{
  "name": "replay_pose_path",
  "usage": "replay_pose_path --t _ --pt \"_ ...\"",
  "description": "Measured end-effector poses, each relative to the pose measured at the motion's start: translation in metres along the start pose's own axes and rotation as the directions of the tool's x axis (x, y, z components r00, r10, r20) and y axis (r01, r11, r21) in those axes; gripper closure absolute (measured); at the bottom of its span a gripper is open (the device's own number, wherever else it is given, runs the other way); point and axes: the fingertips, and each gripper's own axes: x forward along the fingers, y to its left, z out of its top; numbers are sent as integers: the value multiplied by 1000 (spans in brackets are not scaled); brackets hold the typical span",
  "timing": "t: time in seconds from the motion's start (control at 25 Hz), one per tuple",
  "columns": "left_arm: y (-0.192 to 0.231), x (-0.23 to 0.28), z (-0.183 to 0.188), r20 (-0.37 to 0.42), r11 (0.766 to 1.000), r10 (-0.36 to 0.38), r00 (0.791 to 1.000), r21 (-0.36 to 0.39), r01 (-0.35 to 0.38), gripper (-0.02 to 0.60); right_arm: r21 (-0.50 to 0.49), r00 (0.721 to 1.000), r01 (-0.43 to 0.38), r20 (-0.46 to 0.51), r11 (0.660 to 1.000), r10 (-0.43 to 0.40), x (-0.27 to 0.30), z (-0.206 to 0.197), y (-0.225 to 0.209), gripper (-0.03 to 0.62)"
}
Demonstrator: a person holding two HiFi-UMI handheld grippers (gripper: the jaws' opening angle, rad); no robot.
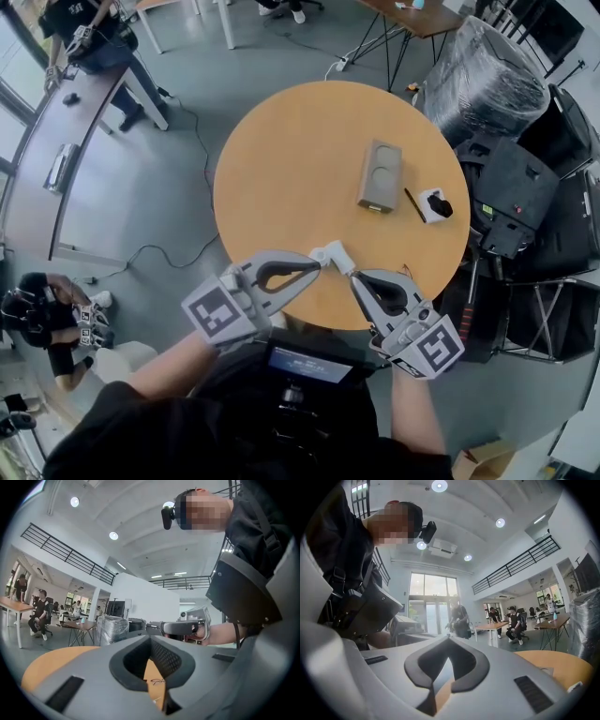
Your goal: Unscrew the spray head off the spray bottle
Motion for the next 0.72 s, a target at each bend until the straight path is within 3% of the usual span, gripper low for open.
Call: replay_pose_path --t 0.72 --pt "7 0 -2 5 1000 -14 1000 15 14 560 2 1000 -15 -18 1000 15 8 -10 -2 585"
